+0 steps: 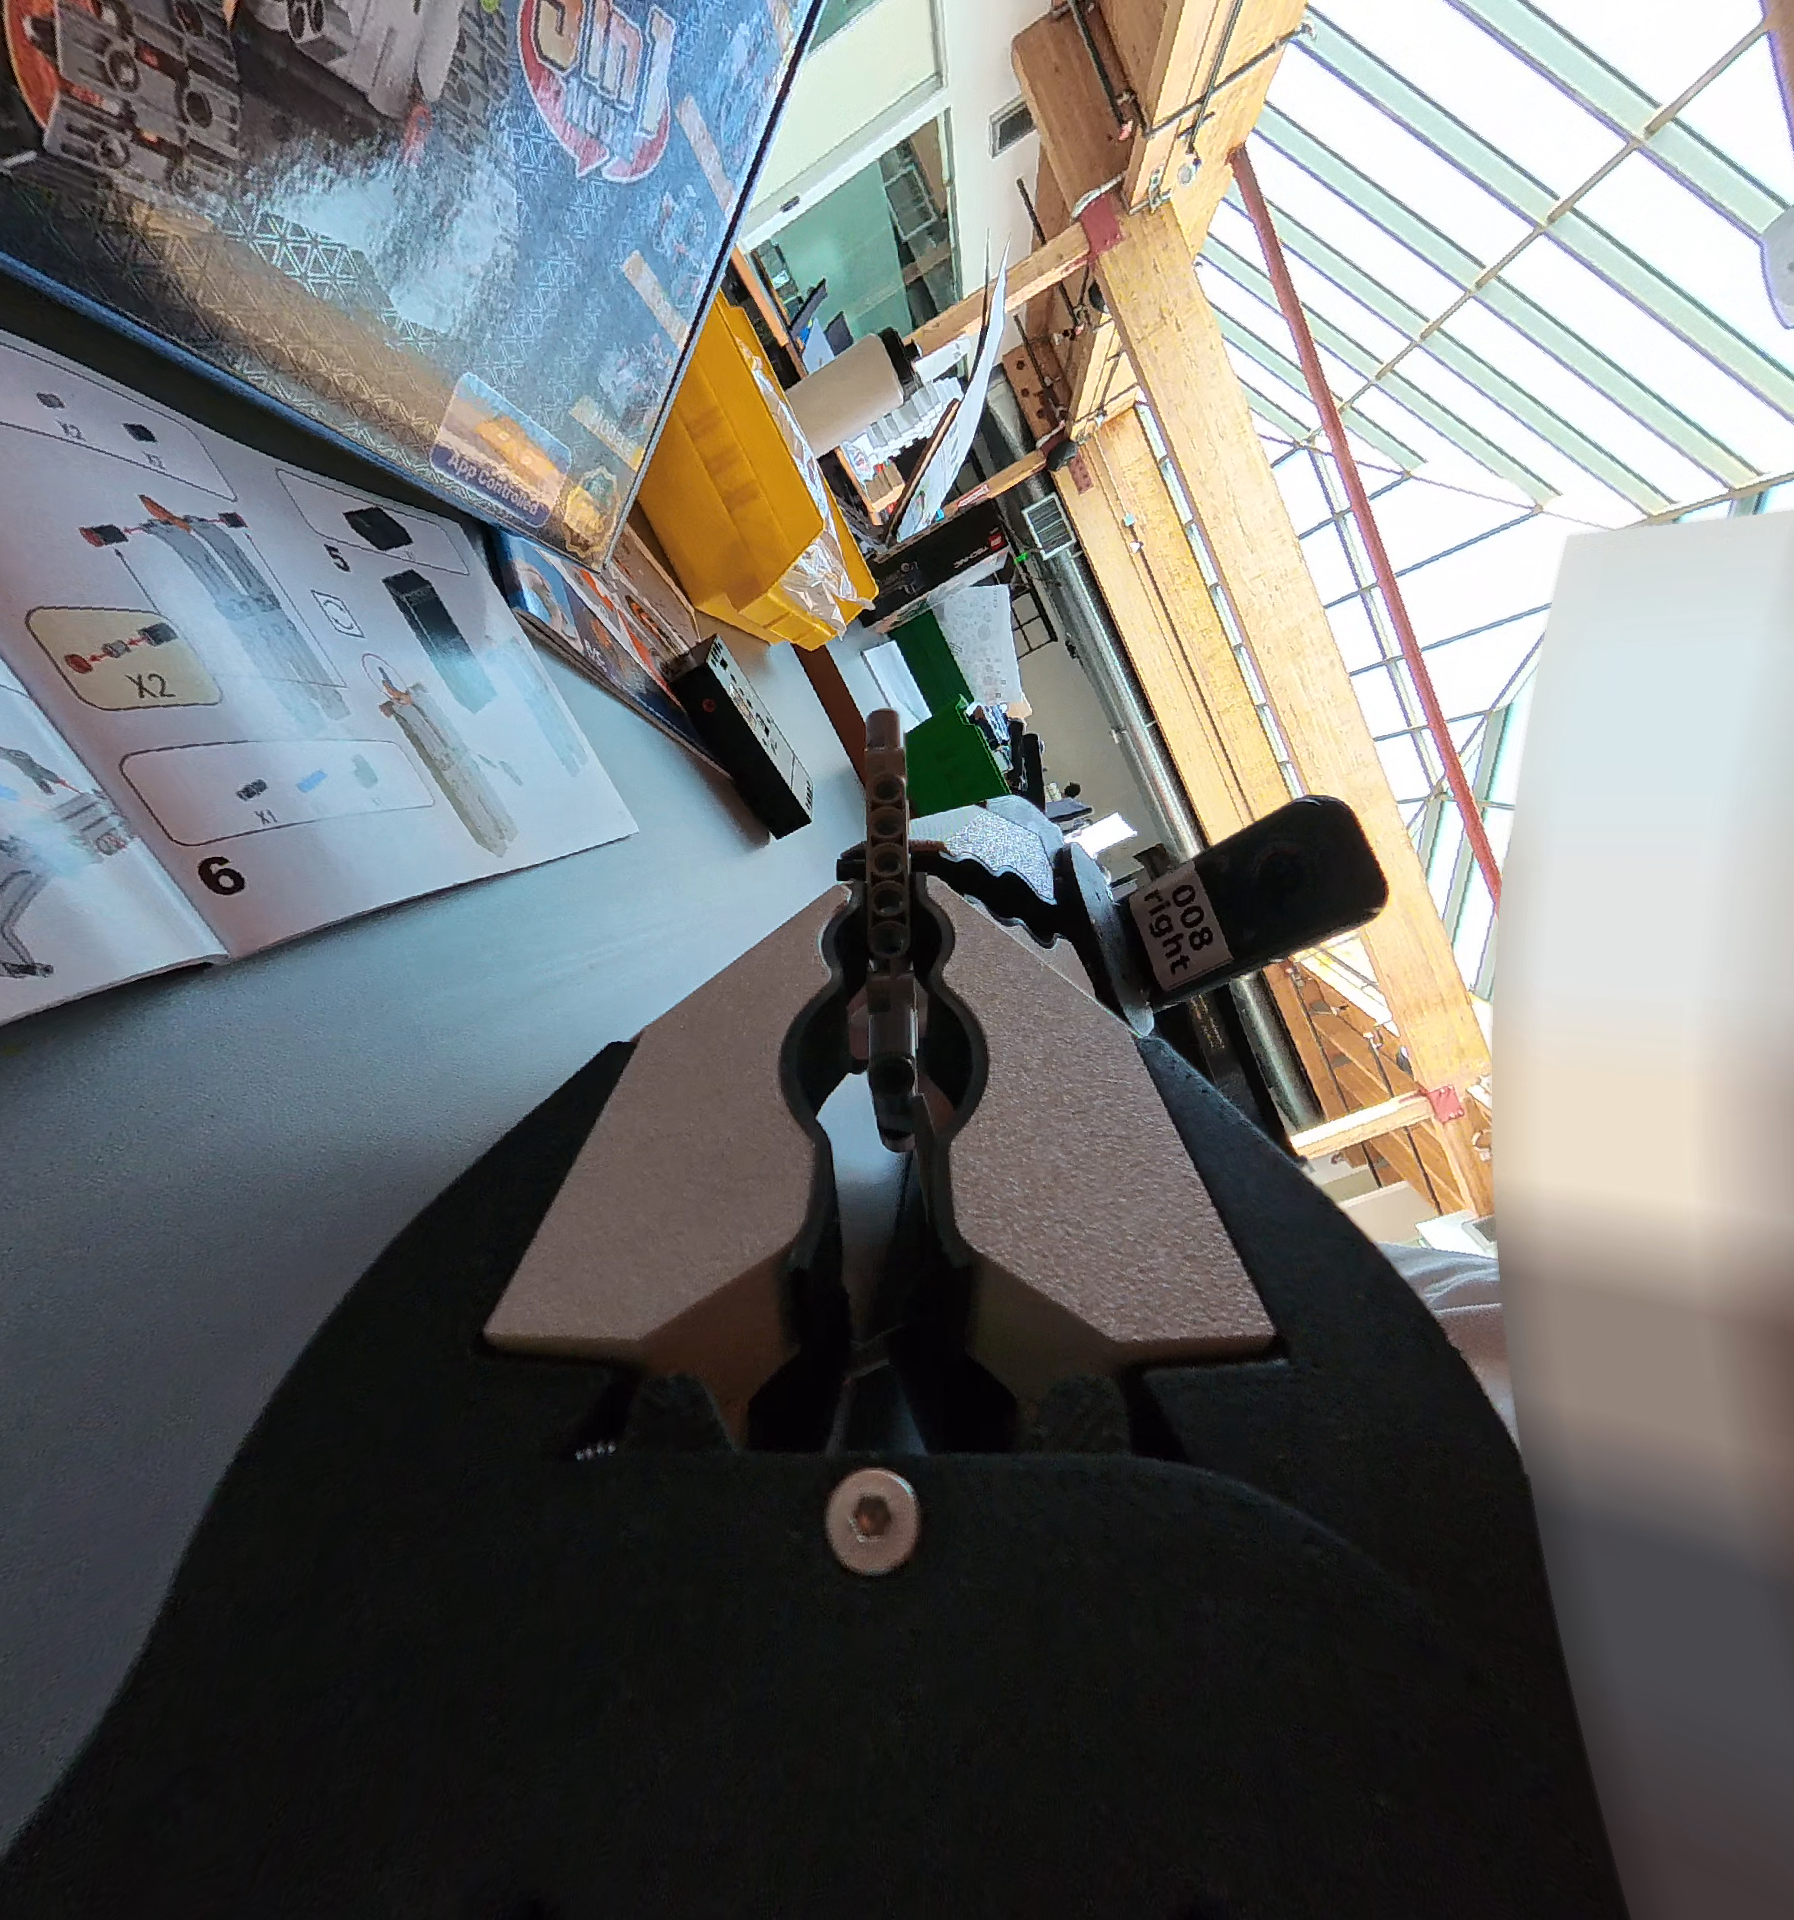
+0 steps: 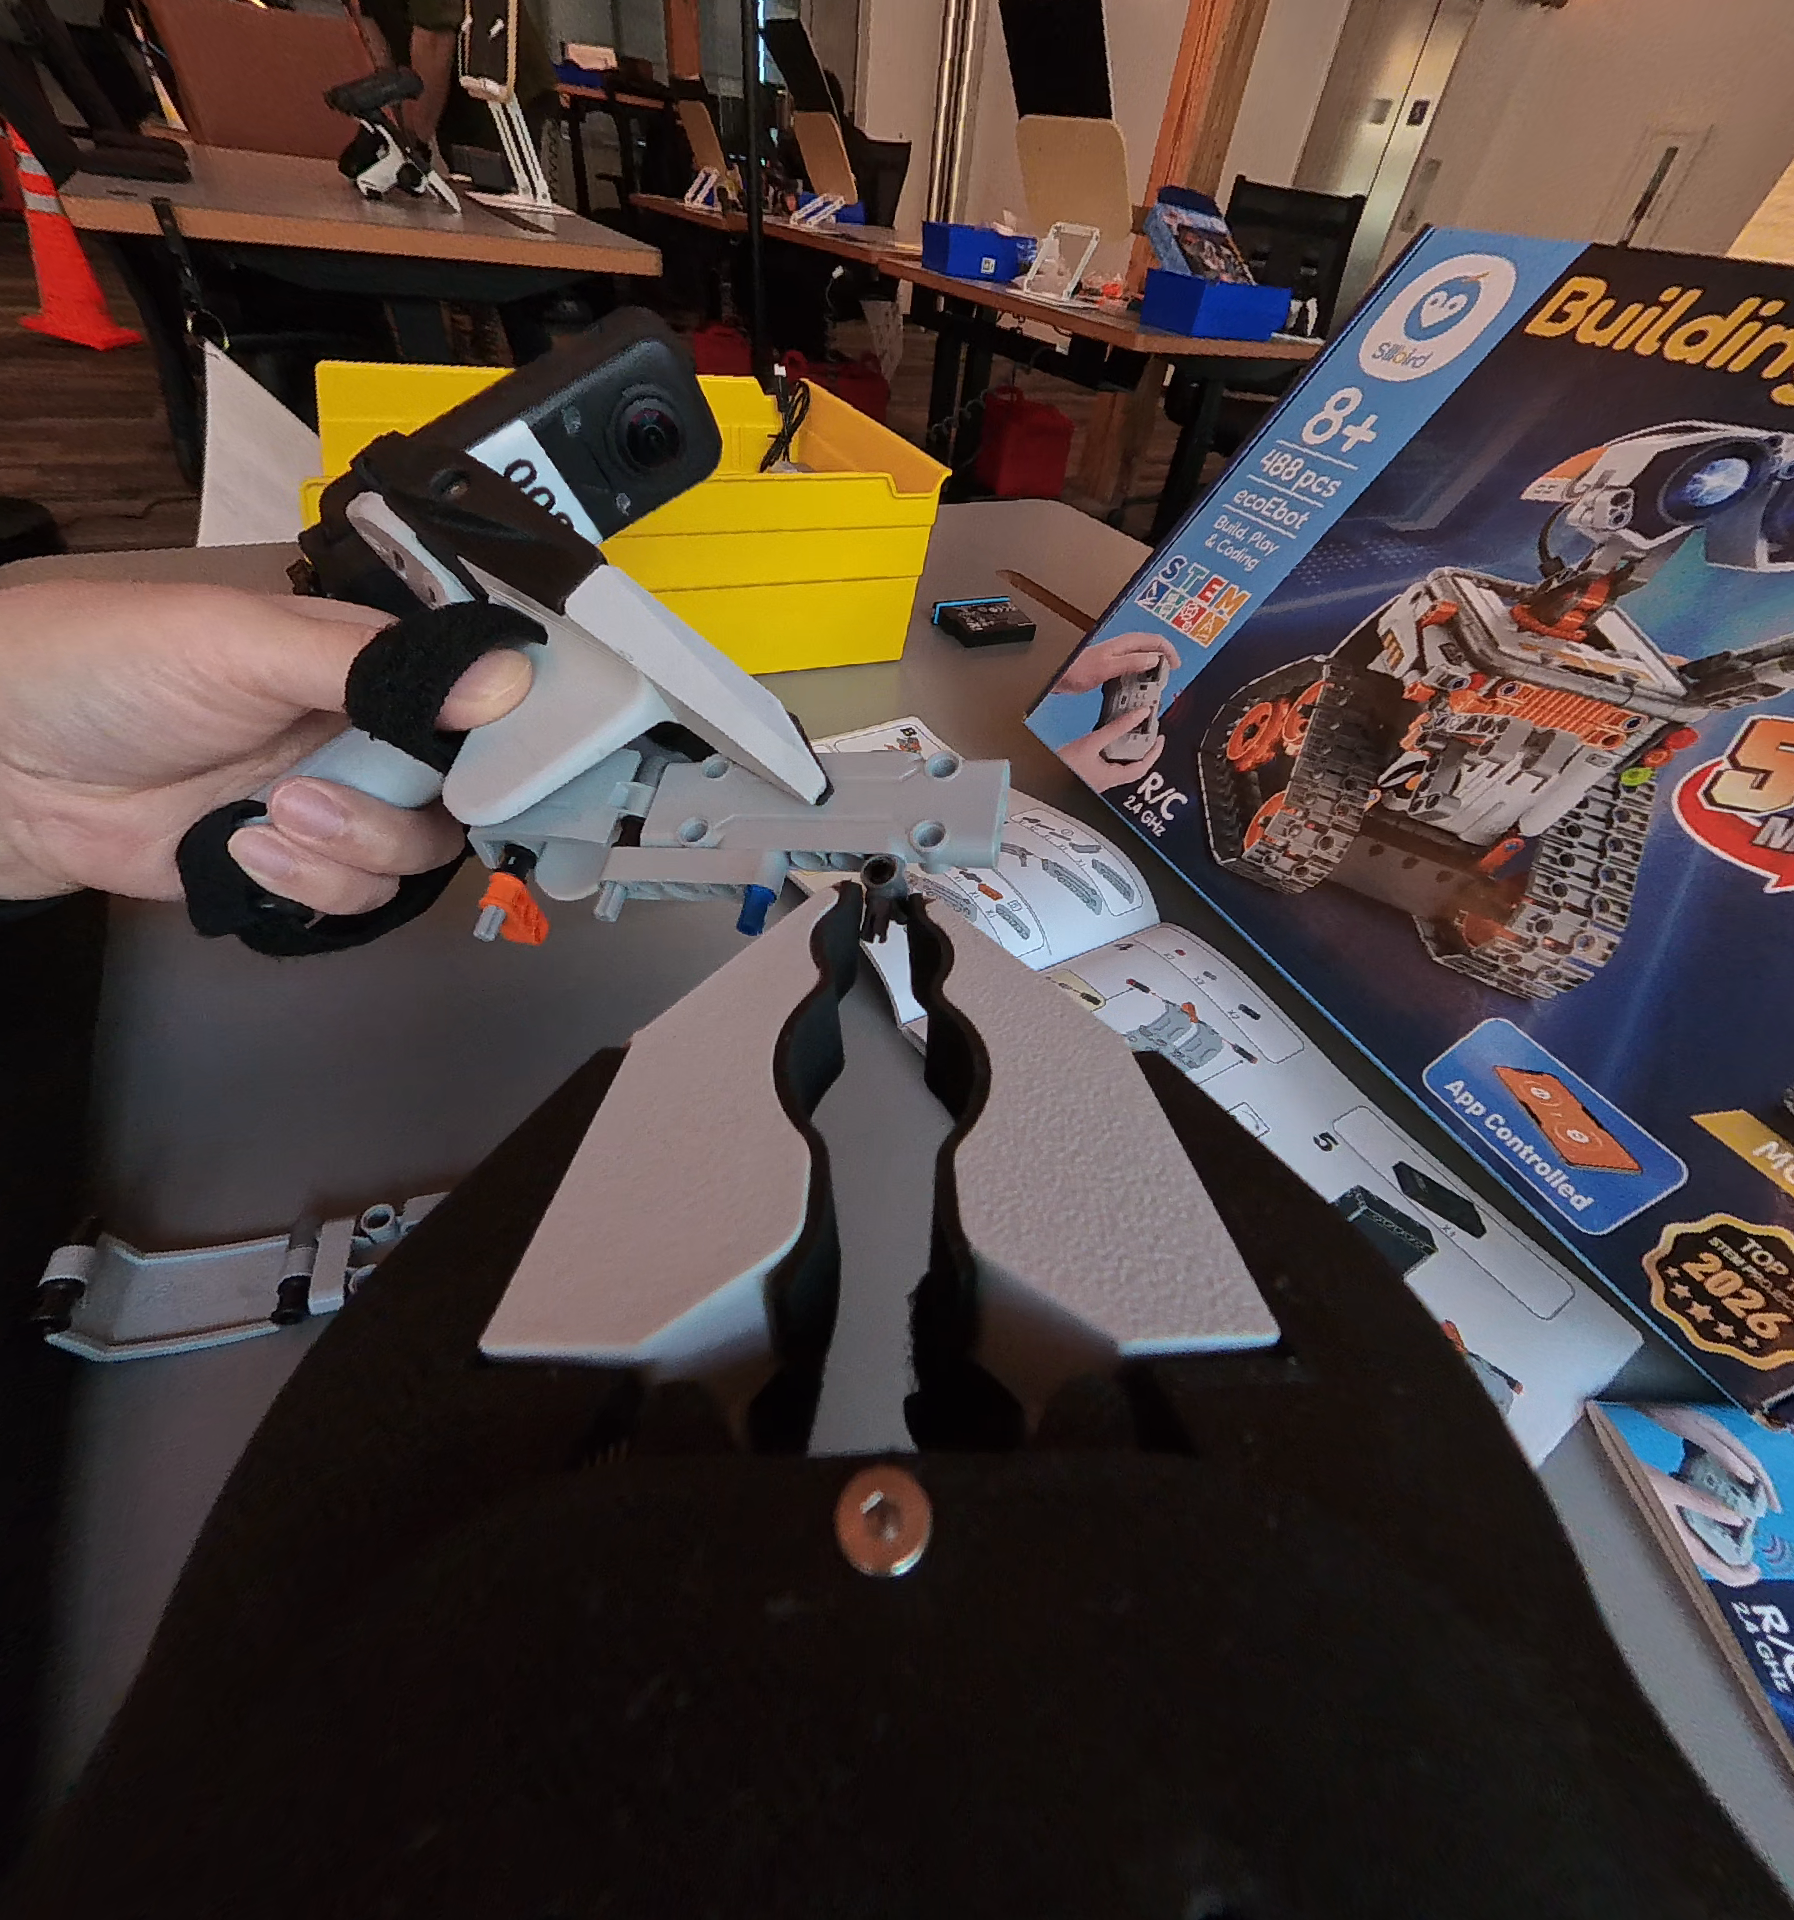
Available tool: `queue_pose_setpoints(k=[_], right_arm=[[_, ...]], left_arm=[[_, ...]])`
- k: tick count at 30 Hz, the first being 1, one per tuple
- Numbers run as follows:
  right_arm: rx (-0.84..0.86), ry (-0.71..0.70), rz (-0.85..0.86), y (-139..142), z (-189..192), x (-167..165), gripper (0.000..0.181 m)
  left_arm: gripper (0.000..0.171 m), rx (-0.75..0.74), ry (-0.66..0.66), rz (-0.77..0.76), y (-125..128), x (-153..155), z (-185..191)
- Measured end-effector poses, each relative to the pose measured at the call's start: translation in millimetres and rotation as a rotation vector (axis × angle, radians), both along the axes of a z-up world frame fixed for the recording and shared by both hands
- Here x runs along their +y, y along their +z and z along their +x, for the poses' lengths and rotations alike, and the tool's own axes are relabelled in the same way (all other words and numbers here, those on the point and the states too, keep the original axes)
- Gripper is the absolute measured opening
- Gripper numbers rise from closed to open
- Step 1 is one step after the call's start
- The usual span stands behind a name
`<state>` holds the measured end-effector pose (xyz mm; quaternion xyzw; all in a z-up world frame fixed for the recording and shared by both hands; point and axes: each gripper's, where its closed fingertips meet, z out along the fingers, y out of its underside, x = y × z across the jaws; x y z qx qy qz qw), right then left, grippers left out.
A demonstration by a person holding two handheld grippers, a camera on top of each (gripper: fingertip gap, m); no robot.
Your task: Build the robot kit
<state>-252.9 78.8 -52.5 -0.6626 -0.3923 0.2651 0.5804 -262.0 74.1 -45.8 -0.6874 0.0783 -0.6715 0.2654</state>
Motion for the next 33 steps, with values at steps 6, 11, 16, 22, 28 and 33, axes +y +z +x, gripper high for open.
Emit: queue_pose_setpoints(k=[6, 11, 16, 22, 28, 33], right_arm=[[0.045, 0.019, -0.069, -1.1, 0.1, 0.2, 0.006], [0.057, 0.029, -0.096, -2.6, -0.4, 0.0, 0.006], [0.078, 0.042, -0.124, -3.4, -0.4, -0.2, 0.007], [0.087, 0.06, -0.1, -1.6, -1.2, -1.8, 0.008], [0.046, 0.102, 0.045, 9.6, 2.3, -9.2, 0.024], [-0.048, 0.262, 0.174, 10.5, 6.3, -29.9, 0.039]], left_arm=[[0.005, 0.007, 0.0, 0.002, -0.6, -0.1, 0.2], [0.004, 0.015, 0.0, 0.004, -1.5, -0.1, -0.2], [0.004, 0.023, -0.001, 0.011, -2.0, -0.2, 0.1], [0.004, 0.014, -0.013, 0.011, -1.1, -0.6, -1.1], [0.005, 0.026, -0.077, 0.046, 0.0, -5.3, -7.5], [0.005, 0.061, -0.25, 0.073, -4.2, -23.1, -11.7]])
